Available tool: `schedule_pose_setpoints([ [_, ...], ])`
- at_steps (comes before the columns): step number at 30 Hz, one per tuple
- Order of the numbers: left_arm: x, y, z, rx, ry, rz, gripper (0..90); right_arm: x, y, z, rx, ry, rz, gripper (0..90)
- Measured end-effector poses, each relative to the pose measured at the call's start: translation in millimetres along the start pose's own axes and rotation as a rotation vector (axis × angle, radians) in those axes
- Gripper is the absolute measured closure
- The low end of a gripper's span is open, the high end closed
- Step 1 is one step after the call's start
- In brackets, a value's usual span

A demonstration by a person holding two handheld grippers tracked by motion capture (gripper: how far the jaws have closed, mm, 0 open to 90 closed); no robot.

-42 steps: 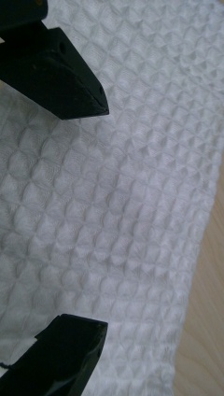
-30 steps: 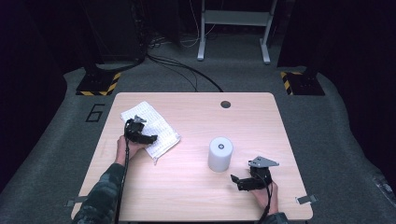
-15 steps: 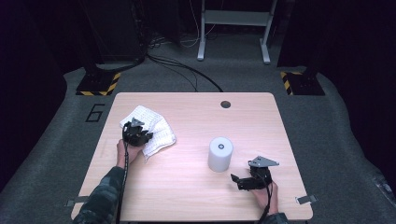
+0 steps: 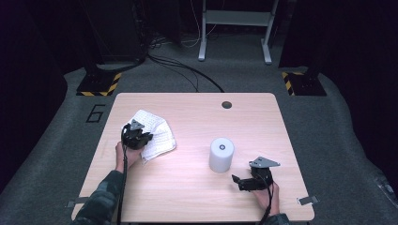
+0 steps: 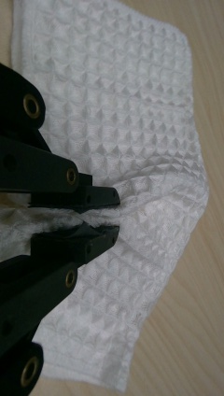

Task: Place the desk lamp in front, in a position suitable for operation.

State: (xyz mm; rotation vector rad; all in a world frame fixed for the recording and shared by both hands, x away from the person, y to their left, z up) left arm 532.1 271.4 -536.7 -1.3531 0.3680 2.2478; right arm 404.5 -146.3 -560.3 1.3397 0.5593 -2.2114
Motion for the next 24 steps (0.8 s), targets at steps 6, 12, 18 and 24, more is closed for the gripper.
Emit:
schedule_pose_setpoints([
  [6,-17.3,16.5,24.2,0.034,0.035,-0.054,80.0,0.1,0.1,-0.1,0.002,-0.001,0.001,3.4],
  [12,-31.5,37.5,46.8,0.083,0.059,-0.117,79.9,0.1,0.1,0.2,0.002,-0.001,-0.007,3.4],
  [18,-34.4,62.1,65.7,0.134,0.074,-0.163,79.9,-0.2,0.2,0.0,0.004,0.006,-0.007,3.5],
  [24,-32.3,81.9,80.9,0.197,0.079,-0.168,79.7,0.0,0.4,-0.2,0.0,-0.001,-0.005,3.6],
])
Point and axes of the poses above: each handheld gripper's, and its own axes: z roughly backward along the jaws, x roughly out of its underside, y roughly to its right, the point moved 6 cm from there along -z, roughly forward along the jaws, and after that the axes turned 11 degrees about y, right-handed, at the moved point
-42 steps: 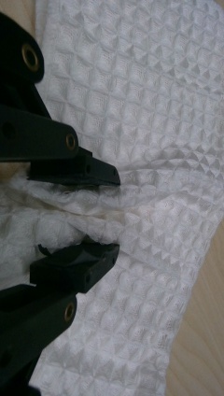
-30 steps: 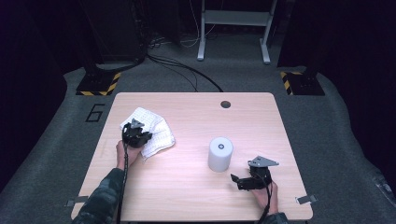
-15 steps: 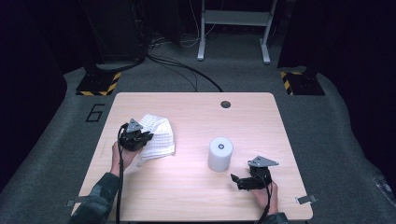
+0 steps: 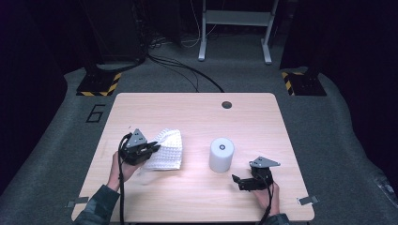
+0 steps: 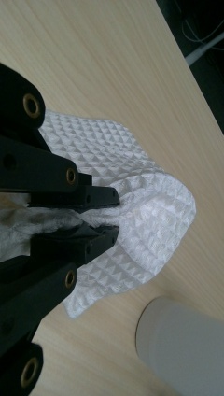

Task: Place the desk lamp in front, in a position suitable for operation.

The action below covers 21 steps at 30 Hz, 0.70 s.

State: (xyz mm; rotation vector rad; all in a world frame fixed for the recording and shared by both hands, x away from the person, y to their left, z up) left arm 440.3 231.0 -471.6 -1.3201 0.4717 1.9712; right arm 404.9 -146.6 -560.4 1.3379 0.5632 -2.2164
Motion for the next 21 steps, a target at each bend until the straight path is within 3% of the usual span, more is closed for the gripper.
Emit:
schedule_pose_setpoints([
  [4,1.9,13.7,5.9,0.036,0.002,0.002,79.6,0.3,0.2,-0.9,0.005,-0.004,0.01,3.8],
  [7,13.0,31.3,7.7,0.081,-0.003,0.018,79.4,0.6,-0.9,-0.3,0.006,-0.012,0.003,3.8],
  [14,41.1,47.3,2.9,0.148,-0.044,0.055,78.3,0.4,-1.1,-0.4,0.007,-0.009,0.004,3.8],
  [17,45.8,49.0,0.9,0.161,-0.041,0.072,77.7,0.5,-1.2,-0.4,0.004,-0.012,0.008,3.9],
  [21,57.7,54.2,-4.3,0.196,-0.076,0.084,73.3,0.3,-1.0,-0.5,-0.001,-0.011,0.017,3.9],
])
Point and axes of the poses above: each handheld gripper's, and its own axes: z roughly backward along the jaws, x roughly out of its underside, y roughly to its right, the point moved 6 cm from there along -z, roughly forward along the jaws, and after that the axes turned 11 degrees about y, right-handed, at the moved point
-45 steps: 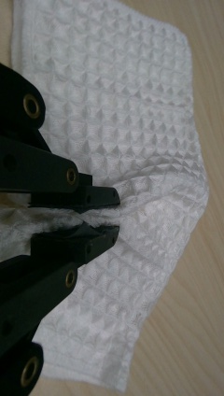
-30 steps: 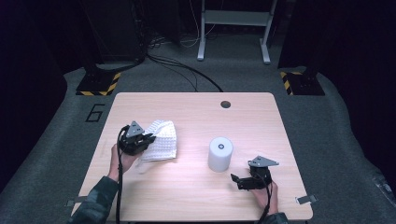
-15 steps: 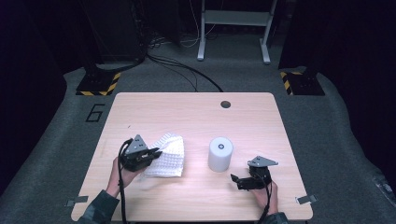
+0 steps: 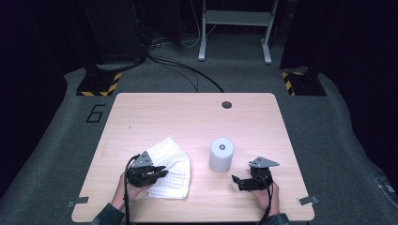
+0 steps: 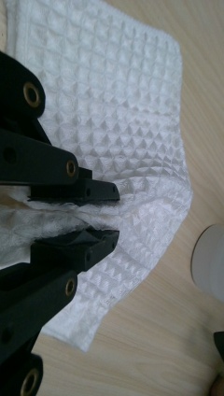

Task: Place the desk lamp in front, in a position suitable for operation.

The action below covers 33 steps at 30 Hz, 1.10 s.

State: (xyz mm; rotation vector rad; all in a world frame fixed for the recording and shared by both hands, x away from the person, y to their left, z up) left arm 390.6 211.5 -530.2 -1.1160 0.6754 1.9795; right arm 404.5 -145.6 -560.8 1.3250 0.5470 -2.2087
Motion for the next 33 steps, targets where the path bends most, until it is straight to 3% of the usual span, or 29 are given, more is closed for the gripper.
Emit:
schedule_pose_setpoints([
  [3,3.8,2.5,-2.4,0.02,-0.018,0.005,67.4,0.2,0.2,0.2,0.003,-0.002,-0.001,4.0],
  [4,4.4,2.8,-2.8,0.016,-0.02,0.004,56.6,0.1,-0.3,0.1,0.0,-0.002,-0.006,4.0],
  [5,4.1,4.1,-2.6,0.019,-0.026,0.008,56.6,0.1,-0.3,0.1,0.0,-0.002,-0.006,4.0],
  [6,2.6,3.9,-1.9,0.017,-0.024,-0.005,49.8,0.1,-0.4,0.1,0.0,-0.002,-0.007,3.9],
  [7,-1.4,3.2,-0.4,-0.012,-0.027,-0.01,34.0,0.1,-0.4,0.1,-0.002,-0.002,-0.006,3.9],
  [10,-5.3,-0.8,-1.1,-0.031,-0.035,-0.013,17.4,0.0,0.4,0.0,-0.002,0.0,0.001,3.8],
  [13,-3.0,-13.2,-13.5,-0.063,-0.077,-0.005,13.7,-0.5,0.2,0.4,-0.011,0.003,-0.003,3.5],
  [17,2.9,-22.2,-27.2,-0.051,-0.12,0.012,6.4,-1.1,1.6,0.8,-0.02,0.002,-0.006,2.2],
  [19,7.9,-26.5,-37.5,-0.057,-0.156,-0.004,5.9,-1.5,0.9,0.6,-0.021,0.004,-0.014,1.4],
  [21,9.8,-26.2,-40.3,-0.058,-0.166,0.007,9.0,-1.6,1.2,0.3,-0.03,-0.002,-0.005,0.6],
  [22,12.5,-26.9,-42.7,-0.071,-0.171,-0.018,10.4,-2.2,1.3,0.4,-0.035,-0.008,-0.004,0.4],
  [24,12.7,-26.8,-42.4,-0.075,-0.169,-0.013,9.3,-3.0,0.6,-0.1,-0.034,-0.004,-0.012,0.0],
  [25,12.3,-28.1,-41.7,-0.091,-0.155,-0.029,12.2,-4.0,0.7,-0.1,-0.032,0.0,-0.013,0.0],
  [26,13.1,-27.6,-40.8,-0.095,-0.15,-0.027,18.2,-6.7,-0.4,-0.3,-0.043,-0.003,-0.015,0.0],
  [27,13.5,-27.0,-39.7,-0.1,-0.142,-0.019,18.2,-6.7,-0.4,-0.3,-0.043,-0.003,-0.015,0.0],
  [28,13.3,-26.8,-38.8,-0.107,-0.122,-0.028,29.2,-11.2,-1.6,-0.7,-0.049,0.006,-0.007,0.0],
  [33,13.3,-24.0,-34.7,-0.112,-0.095,-0.028,56.0,-22.2,-6.0,-1.6,-0.065,0.021,0.016,0.0],
])
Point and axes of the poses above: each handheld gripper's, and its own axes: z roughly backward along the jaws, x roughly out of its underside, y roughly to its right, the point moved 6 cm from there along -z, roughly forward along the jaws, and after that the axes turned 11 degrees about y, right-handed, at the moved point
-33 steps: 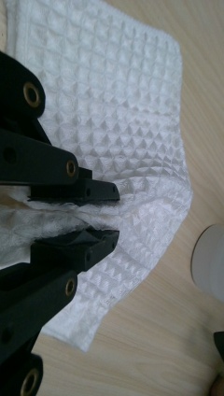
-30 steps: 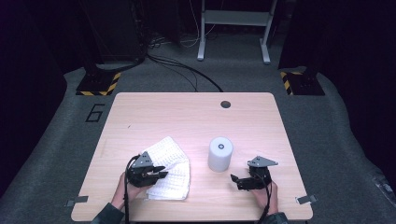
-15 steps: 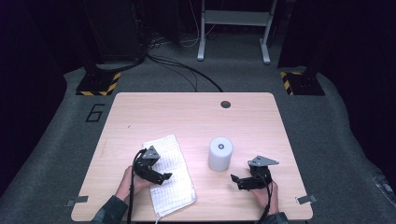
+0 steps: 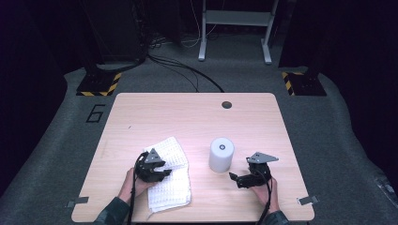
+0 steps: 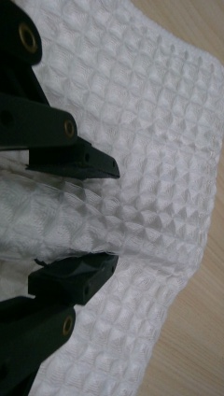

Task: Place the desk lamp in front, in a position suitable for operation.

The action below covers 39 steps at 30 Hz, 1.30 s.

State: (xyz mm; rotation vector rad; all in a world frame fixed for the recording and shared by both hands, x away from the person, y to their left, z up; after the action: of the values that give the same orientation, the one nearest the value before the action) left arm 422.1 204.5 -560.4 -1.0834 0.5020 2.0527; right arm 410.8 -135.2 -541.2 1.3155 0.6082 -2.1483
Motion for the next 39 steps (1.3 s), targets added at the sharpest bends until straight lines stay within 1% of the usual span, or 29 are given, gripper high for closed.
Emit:
schedule_pose_setpoints([
  [1,0.1,0.0,0.6,-0.003,0.01,0.003,61.2,-1.7,-1.1,-0.4,0.0,0.003,-0.002,0.2],
  [3,0.6,-0.5,1.4,0.001,0.012,0.004,69.5,-3.8,-1.9,-1.1,-0.01,0.006,0.005,0.2],
  [4,0.6,-0.5,1.4,0.001,0.012,0.004,74.1,-4.1,-2.2,-1.2,-0.006,0.002,0.005,0.2],
  [5,0.8,-0.5,0.9,-0.001,0.023,0.015,74.1,-4.1,-2.2,-1.2,-0.006,0.002,0.005,0.2],
  [6,0.9,-0.6,1.5,0.011,0.019,0.021,76.9,-4.7,-2.9,-1.5,-0.009,0.006,0.002,0.2],
  [7,0.8,-1.3,1.3,-0.004,0.022,0.02,79.2,-5.3,-2.8,-2.0,-0.017,0.006,0.013,0.2],
  [8,0.5,-1.5,1.7,-0.004,0.024,0.021,81.0,-5.9,-4.0,-2.4,-0.021,0.007,0.008,0.2],
  [9,-0.1,-1.1,3.2,0.011,0.017,0.021,82.4,-6.8,-4.7,-2.6,-0.016,0.007,0.004,0.3],
  [10,-1.1,-1.1,3.3,0.0,0.029,0.02,83.6,-8.7,-5.6,-3.3,-0.026,0.015,0.019,0.2],
  [11,-3.5,0.4,4.5,0.004,0.05,0.035,83.6,-8.7,-5.6,-3.3,-0.026,0.015,0.019,0.2],
  [12,-5.7,0.4,7.2,0.013,0.053,0.032,84.1,-11.7,-7.1,-4.3,-0.035,0.011,0.026,0.0],
  [13,-8.6,0.3,9.3,0.011,0.068,0.029,84.3,-13.4,-7.5,-5.1,-0.037,0.015,0.032,0.0],
  [14,-14.7,0.5,13.8,0.011,0.096,0.036,84.4,-14.4,-8.1,-5.4,-0.041,0.013,0.037,0.0],
  [15,-14.7,0.5,13.8,0.011,0.096,0.036,84.4,-14.4,-8.1,-5.4,-0.041,0.013,0.037,0.0],
  [17,-20.9,0.2,18.8,0.017,0.121,0.04,84.5,-18.1,-10.3,-8.0,-0.05,0.016,0.041,0.0],
  [18,-24.0,-0.5,20.4,0.01,0.136,0.035,84.5,-20.6,-11.6,-10.2,-0.056,0.017,0.048,0.0],
  [19,-26.7,-0.6,22.9,0.02,0.143,0.036,84.5,-21.9,-12.0,-11.4,-0.061,0.017,0.055,0.0],
  [20,-29.3,-1.2,24.1,0.014,0.156,0.036,84.5,-22.8,-12.8,-12.2,-0.066,0.015,0.055,0.0],
  [21,-34.2,-0.5,26.3,0.023,0.181,0.055,84.4,-24.0,-12.6,-13.3,-0.074,0.019,0.068,0.0],
  [26,-42.3,-0.2,29.4,0.035,0.199,0.053,84.4,-28.5,-14.3,-17.9,-0.082,0.021,0.072,0.0],
  [27,-46.7,0.5,29.6,0.032,0.214,0.053,84.4,-28.8,-14.5,-18.5,-0.088,0.019,0.076,0.0],
  [28,-48.8,1.1,30.0,0.04,0.216,0.05,84.4,-29.3,-14.7,-20.0,-0.087,0.023,0.076,0.0],
  [30,-53.4,2.0,29.9,0.036,0.231,0.045,84.4,-29.4,-15.3,-22.4,-0.094,0.023,0.078,0.0],
  [33,-57.1,4.0,30.1,0.047,0.235,0.045,84.4,-30.0,-16.1,-24.2,-0.102,0.029,0.082,0.0],
  [34,-58.9,3.9,30.0,0.047,0.236,0.033,84.4,-31.3,-15.7,-26.8,-0.102,0.05,0.085,0.0],
  [36,-62.5,4.9,29.4,0.049,0.237,0.023,84.4,-31.6,-14.1,-29.4,-0.107,0.068,0.081,0.0],
  [37,-62.5,4.9,29.4,0.049,0.237,0.023,84.4,-31.6,-14.1,-29.4,-0.107,0.068,0.081,0.0],
  [38,-64.0,6.1,29.0,0.057,0.238,0.028,84.4,-30.5,-13.0,-32.2,-0.117,0.069,0.067,0.0],
  [39,-64.4,6.2,28.5,0.056,0.238,0.027,84.4,-29.8,-12.4,-33.6,-0.114,0.072,0.069,0.0],
])
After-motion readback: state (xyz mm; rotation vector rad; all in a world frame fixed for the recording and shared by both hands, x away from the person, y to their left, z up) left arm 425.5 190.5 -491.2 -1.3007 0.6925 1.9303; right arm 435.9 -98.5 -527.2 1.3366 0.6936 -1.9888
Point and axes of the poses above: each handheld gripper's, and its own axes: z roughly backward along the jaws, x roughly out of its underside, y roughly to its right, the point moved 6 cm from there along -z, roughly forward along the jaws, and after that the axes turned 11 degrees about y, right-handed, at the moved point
